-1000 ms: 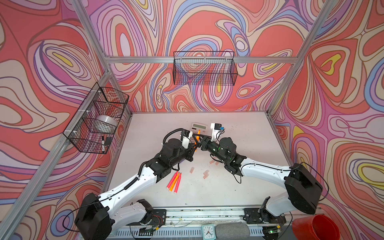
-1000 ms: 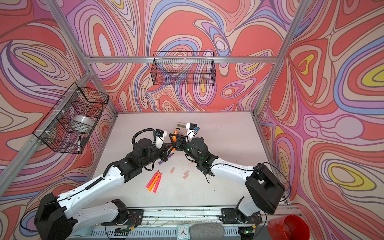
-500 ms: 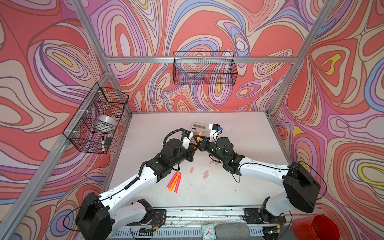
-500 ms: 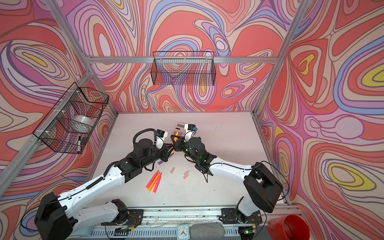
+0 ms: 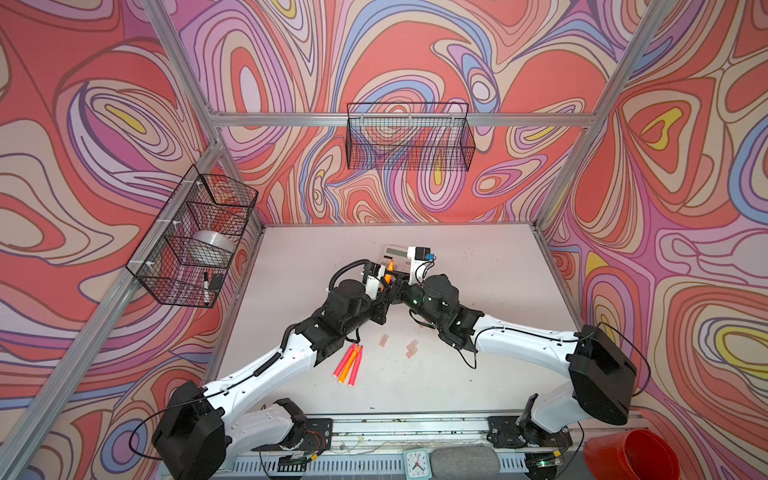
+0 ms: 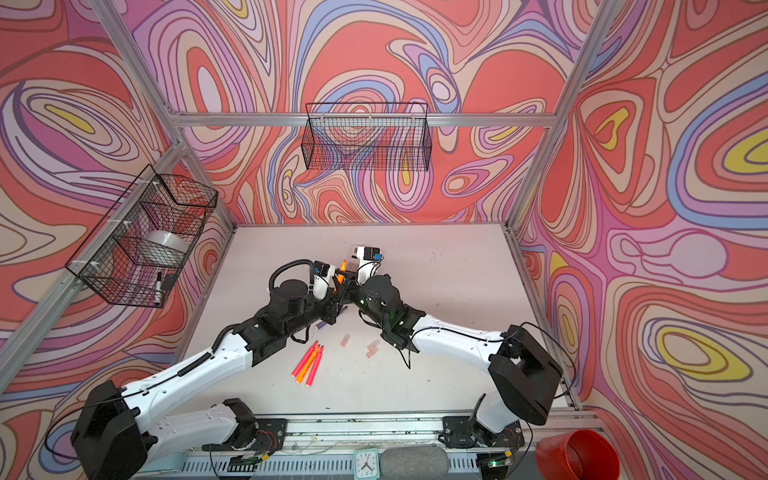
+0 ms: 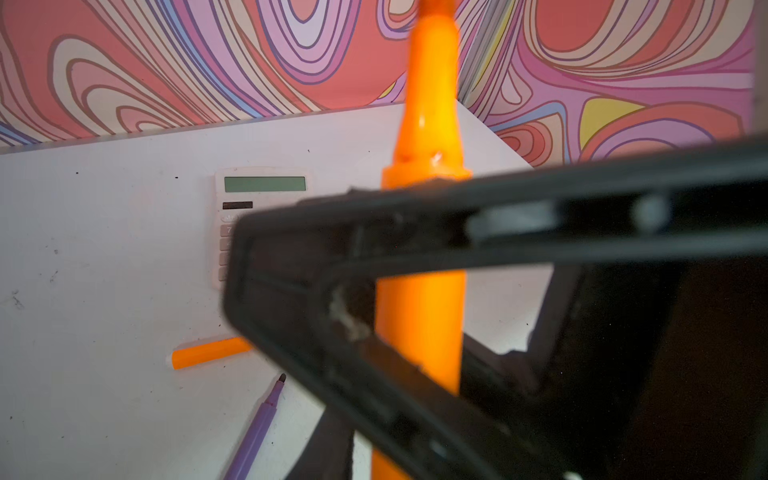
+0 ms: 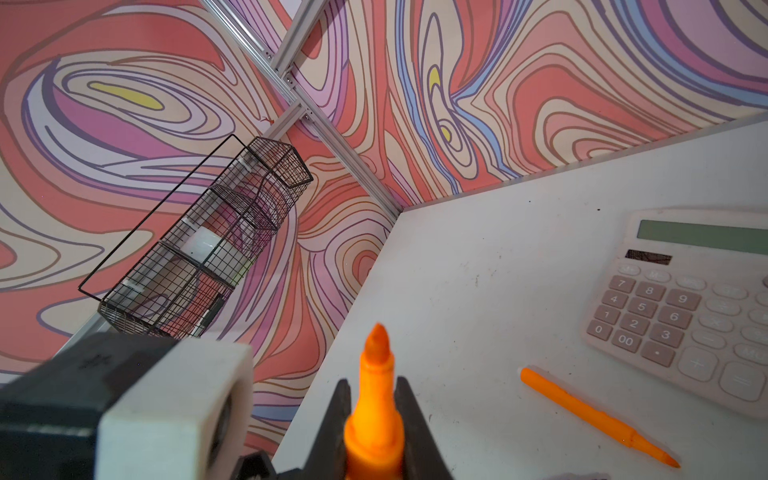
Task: Insert the pens into the pen caps
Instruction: 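Grasp the highlighter's upper end with the right gripper above the left gripper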
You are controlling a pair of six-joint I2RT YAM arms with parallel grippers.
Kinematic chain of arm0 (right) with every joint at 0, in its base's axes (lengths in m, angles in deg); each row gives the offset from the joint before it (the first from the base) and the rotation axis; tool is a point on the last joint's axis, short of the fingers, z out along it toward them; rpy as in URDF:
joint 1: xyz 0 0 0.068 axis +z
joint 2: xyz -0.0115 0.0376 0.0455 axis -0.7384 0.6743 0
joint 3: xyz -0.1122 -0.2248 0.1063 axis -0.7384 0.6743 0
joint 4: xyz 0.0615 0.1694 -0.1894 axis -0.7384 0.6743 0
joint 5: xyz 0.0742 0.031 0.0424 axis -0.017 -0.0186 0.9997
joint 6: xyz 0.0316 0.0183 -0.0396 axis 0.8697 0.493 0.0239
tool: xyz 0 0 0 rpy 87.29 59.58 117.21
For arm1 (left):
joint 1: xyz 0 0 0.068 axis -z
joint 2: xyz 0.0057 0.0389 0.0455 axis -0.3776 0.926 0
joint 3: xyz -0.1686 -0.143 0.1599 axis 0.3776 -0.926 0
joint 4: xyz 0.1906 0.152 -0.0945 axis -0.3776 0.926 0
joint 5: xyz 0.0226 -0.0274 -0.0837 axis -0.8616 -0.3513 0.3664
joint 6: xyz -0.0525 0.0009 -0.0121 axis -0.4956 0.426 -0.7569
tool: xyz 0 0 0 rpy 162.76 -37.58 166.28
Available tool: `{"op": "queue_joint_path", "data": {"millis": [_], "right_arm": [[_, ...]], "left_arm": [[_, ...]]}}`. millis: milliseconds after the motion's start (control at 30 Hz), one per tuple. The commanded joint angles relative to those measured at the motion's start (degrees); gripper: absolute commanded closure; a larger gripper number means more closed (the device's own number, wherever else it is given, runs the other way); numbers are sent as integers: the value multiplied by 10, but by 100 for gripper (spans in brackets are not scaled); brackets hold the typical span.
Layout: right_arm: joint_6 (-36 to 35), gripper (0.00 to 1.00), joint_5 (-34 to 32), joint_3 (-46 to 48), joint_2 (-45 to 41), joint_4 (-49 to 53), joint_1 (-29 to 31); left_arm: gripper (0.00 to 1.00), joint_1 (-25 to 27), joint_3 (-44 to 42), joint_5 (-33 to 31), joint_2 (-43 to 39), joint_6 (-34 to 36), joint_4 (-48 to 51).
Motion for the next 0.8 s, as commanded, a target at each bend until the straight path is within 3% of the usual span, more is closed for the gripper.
{"op": "queue_joint_path", "data": {"millis": [0, 367, 767], "right_arm": [[-12, 100, 9, -10, 19, 15, 18], [-3, 100, 15, 10, 19, 10, 26], [-22, 100, 8, 3, 25, 17, 51]], "left_arm": [[72, -1, -25, -9, -33, 8, -41], [65, -2, -61, -2, -85, 12, -77], [93, -4, -58, 19, -81, 5, -79]]}}
